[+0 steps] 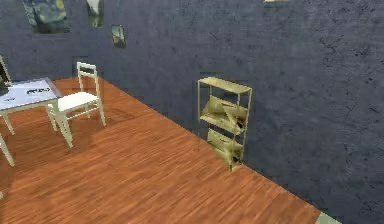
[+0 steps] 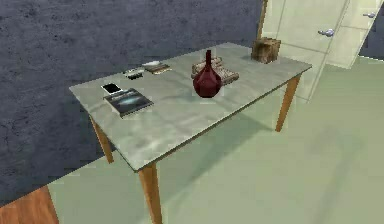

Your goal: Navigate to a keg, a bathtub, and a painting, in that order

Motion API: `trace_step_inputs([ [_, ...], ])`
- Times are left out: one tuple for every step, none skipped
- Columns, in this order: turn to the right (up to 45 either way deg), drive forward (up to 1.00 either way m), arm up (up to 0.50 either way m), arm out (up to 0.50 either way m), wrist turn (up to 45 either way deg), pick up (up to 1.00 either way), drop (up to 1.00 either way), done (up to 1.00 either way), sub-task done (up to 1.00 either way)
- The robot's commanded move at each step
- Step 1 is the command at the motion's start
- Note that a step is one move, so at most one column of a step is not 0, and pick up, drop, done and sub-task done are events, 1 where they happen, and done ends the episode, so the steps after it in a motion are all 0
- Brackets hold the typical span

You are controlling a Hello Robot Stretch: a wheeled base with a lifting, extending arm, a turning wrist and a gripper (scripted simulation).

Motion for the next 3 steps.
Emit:
trace_step_inputs([
  [21.0, 0.00, 0.00, 0.00, 0.0, 0.00, 0.00, 0.00, 0.00],
  [0.0, 0.05, 0.00, 0.00, 0.0, 0.00, 0.00, 0.00, 0.00],
  [-36.0, 0.00, 0.00, 0.00, 0.0, 0.00, 0.00, 0.00, 0.00],
])
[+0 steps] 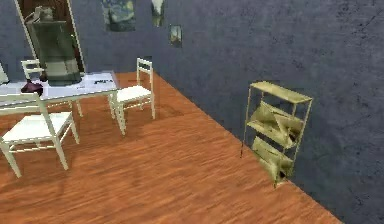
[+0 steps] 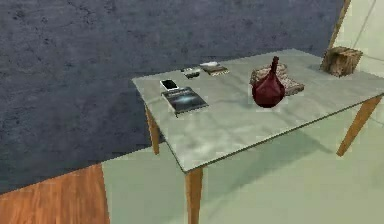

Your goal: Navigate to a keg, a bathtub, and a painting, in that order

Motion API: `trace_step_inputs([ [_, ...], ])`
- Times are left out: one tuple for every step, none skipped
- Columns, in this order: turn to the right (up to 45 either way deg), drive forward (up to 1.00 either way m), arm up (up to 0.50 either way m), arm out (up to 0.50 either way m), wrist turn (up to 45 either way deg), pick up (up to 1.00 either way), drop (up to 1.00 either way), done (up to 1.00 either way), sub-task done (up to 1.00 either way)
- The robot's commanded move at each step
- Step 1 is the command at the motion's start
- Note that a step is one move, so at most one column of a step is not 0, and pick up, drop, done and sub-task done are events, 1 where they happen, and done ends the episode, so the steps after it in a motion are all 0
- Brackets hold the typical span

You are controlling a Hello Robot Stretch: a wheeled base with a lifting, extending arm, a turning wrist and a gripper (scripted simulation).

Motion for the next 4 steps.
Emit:
trace_step_inputs([
  [0.0, 1.00, 0.00, 0.00, 0.0, 0.00, 0.00, 0.00, 0.00],
  [-3.0, 0.00, 0.00, 0.00, 0.0, 0.00, 0.00, 0.00, 0.00],
  [0.0, 1.00, 0.00, 0.00, 0.0, 0.00, 0.00, 0.00, 0.00],
  [-3.0, 0.00, 0.00, 0.00, 0.0, 0.00, 0.00, 0.00, 0.00],
])
